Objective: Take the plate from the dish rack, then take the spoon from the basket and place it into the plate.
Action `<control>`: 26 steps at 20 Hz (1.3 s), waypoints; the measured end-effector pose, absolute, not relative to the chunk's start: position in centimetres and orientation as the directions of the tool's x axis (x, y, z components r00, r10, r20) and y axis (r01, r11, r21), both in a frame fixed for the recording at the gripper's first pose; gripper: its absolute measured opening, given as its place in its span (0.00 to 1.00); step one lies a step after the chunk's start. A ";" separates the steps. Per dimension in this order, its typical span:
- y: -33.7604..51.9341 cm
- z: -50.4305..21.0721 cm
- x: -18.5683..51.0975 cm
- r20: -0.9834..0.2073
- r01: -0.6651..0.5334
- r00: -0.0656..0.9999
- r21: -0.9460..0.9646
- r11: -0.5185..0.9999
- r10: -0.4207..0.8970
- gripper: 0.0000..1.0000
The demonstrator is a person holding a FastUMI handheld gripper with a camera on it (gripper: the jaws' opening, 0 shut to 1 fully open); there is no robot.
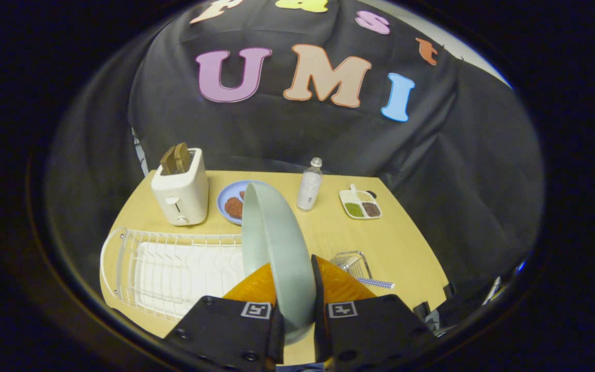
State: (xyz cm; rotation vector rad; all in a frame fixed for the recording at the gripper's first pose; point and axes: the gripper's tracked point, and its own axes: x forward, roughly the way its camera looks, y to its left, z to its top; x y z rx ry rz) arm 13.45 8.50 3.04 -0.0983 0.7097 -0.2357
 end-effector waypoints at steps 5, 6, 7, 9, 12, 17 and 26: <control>3.2 6.0 7.9 -0.613 0.346 0.729 -0.052 0.937 -0.303 0.26; 1.8 5.9 6.3 -0.617 0.386 0.715 -0.043 0.921 -0.329 0.26; 0.6 5.8 4.9 -0.621 0.416 0.701 -0.043 0.908 -0.351 0.25; -1.0 5.3 2.6 -0.624 0.468 0.677 -0.044 0.883 -0.390 0.26; -2.9 4.0 0.0 -0.626 0.524 0.648 -0.047 0.850 -0.434 0.26; -5.8 -1.0 -5.0 -0.694 0.655 0.546 0.004 0.756 -0.470 0.26; -8.2 -10.9 -7.6 -0.830 0.769 0.444 0.160 0.619 -0.337 0.27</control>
